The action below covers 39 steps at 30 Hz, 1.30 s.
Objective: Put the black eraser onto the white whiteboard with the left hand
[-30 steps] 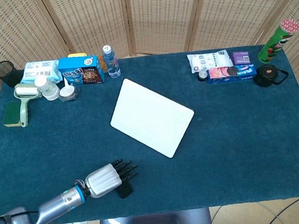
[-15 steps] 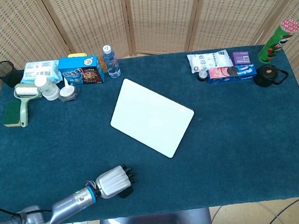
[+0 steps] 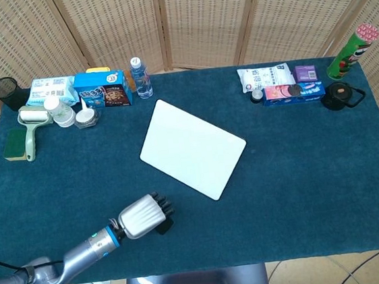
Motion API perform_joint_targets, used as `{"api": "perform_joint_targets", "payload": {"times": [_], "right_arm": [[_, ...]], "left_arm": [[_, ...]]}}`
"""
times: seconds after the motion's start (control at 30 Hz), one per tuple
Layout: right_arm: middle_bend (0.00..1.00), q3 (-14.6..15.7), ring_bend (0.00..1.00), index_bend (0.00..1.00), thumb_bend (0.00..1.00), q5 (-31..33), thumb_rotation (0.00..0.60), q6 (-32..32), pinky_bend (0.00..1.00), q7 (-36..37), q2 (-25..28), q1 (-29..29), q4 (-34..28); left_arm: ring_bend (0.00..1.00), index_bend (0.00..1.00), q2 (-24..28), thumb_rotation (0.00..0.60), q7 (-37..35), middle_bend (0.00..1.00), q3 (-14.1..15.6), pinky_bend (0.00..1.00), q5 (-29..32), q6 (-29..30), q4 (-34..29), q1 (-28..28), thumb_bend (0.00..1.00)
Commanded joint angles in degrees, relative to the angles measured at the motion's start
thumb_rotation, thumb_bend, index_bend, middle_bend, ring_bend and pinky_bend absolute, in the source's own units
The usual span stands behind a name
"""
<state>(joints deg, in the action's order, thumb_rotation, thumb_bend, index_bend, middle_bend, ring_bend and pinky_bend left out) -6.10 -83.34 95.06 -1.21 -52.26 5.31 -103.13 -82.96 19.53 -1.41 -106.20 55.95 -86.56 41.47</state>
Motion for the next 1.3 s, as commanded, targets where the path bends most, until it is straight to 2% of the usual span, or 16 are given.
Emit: {"api": "perform_joint_targets", "payload": {"times": [0.03,0.23,0.47,0.77,1.0,1.07,1.1,1.17,1.2,1.23,1.3], "right_arm": [[0.05,0.08,0.01,0.08,0.01,-0.07,0.600,-0.15,0.00,0.08,0.04,-0.06,-0.03],[0.05,-0.04,0.01,0.08,0.01,0.33,0.600,-0.50,0.00,0.26,0.10,-0.23,-0.01],[0.05,-0.13,0.01,0.08,0.01,0.83,0.600,-1.29,0.00,0.79,0.24,-0.57,0.23],[0.05,-0.15,0.01,0.08,0.01,1.50,0.600,-2.58,0.00,1.66,0.48,-1.06,0.51],[0.05,-0.13,0.01,0.08,0.01,2.02,0.600,-3.74,0.00,2.17,0.62,-1.55,0.64],[0.05,-0.16,0.01,0.08,0.01,2.10,0.600,-3.82,0.00,2.24,0.65,-1.60,0.68],[0.05,-0.16,0.01,0.08,0.01,2.12,0.600,-3.86,0.00,2.26,0.66,-1.62,0.71],[0.05,-0.12,0.01,0.08,0.01,2.09,0.600,-3.92,0.00,2.42,0.71,-1.65,0.71],[0.05,-0.10,0.01,0.08,0.01,2.05,0.600,-3.90,0.00,2.50,0.74,-1.64,0.68],[0.05,-0.10,0.01,0.08,0.01,2.06,0.600,-3.89,0.00,2.60,0.76,-1.64,0.68],[0.05,-0.12,0.01,0.08,0.01,2.08,0.600,-3.82,0.00,2.69,0.77,-1.62,0.69]], "left_arm": [[0.39,0.52,-0.73,0.600,-1.02,0.45,-4.24,0.48,2.06,2.86,3.82,1.23,0.25],[0.39,0.52,-4.22,0.600,-3.45,0.45,-10.58,0.48,6.83,4.10,9.68,5.04,0.25],[0.39,0.52,-10.01,0.600,-2.98,0.45,-14.69,0.48,11.99,3.27,15.49,9.39,0.25],[0.39,0.52,-17.59,0.600,-2.28,0.45,-15.77,0.48,15.90,1.45,25.54,14.37,0.25],[0.39,0.52,-25.08,0.600,-5.56,0.45,-15.44,0.47,16.37,4.87,36.57,17.25,0.25],[0.35,0.51,-25.99,0.600,-5.67,0.43,-15.24,0.44,16.36,5.51,38.15,17.48,0.24],[0.28,0.45,-26.42,0.600,-5.53,0.36,-15.13,0.41,16.43,5.69,38.93,17.57,0.24],[0.13,0.26,-27.97,0.600,-5.10,0.20,-14.87,0.32,17.12,5.90,41.26,17.84,0.24],[0.06,0.13,-28.49,0.600,-5.40,0.10,-14.80,0.27,17.29,6.25,41.76,17.88,0.24],[0.02,0.05,-28.96,0.600,-5.77,0.04,-14.57,0.23,17.17,6.96,42.47,17.97,0.24],[0.00,0.00,-29.46,0.600,-6.29,0.00,-14.10,0.18,16.83,7.98,43.50,18.12,0.23]]}}
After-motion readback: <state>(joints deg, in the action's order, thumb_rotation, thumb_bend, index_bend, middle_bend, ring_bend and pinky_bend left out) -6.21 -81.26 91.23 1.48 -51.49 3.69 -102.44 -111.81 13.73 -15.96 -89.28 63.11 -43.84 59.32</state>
